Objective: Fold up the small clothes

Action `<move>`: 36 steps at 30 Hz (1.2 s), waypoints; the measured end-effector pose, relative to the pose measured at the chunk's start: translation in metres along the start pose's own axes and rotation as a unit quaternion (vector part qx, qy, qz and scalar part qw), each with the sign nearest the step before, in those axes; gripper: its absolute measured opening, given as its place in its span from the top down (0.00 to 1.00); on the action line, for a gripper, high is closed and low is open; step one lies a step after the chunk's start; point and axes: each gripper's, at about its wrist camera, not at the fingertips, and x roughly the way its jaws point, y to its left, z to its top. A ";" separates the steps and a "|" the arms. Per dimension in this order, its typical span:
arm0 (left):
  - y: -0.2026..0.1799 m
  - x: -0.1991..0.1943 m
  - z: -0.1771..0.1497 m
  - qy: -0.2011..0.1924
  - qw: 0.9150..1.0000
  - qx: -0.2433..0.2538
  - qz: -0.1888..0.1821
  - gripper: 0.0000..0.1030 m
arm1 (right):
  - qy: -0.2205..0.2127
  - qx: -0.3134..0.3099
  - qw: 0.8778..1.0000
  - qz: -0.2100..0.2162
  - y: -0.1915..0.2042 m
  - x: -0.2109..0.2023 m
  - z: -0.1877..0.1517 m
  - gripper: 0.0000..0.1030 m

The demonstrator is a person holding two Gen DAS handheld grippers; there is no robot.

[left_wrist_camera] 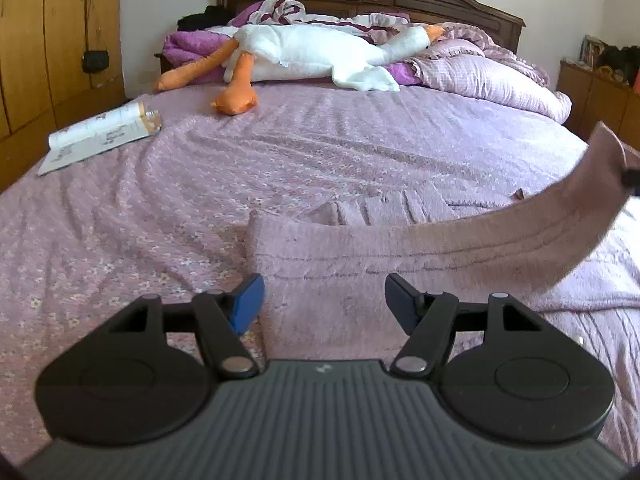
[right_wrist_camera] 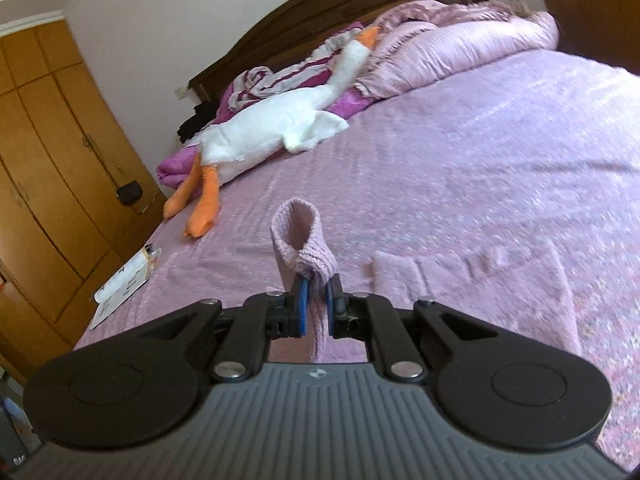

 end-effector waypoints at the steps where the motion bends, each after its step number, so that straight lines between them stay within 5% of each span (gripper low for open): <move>1: 0.000 0.001 0.001 0.000 1.000 -0.002 -0.001 0.34 | -0.001 0.007 1.000 -0.002 -0.005 -0.001 -0.003 0.91; 9: -0.010 0.008 0.000 -0.002 1.000 0.011 0.000 0.34 | -0.025 0.048 0.999 -0.004 -0.038 -0.013 -0.007 0.91; 21: -0.010 0.036 -0.017 0.037 0.999 0.005 0.018 0.34 | 0.029 0.085 0.993 -0.078 -0.094 0.015 -0.059 0.89; 26: -0.007 0.030 -0.017 0.041 0.999 0.004 0.021 0.33 | 0.018 0.109 0.990 -0.085 -0.108 0.009 -0.070 0.71; 36: -0.018 0.020 -0.017 0.038 0.999 0.004 0.018 0.33 | 0.008 -0.023 0.997 -0.073 -0.051 0.011 -0.066 0.61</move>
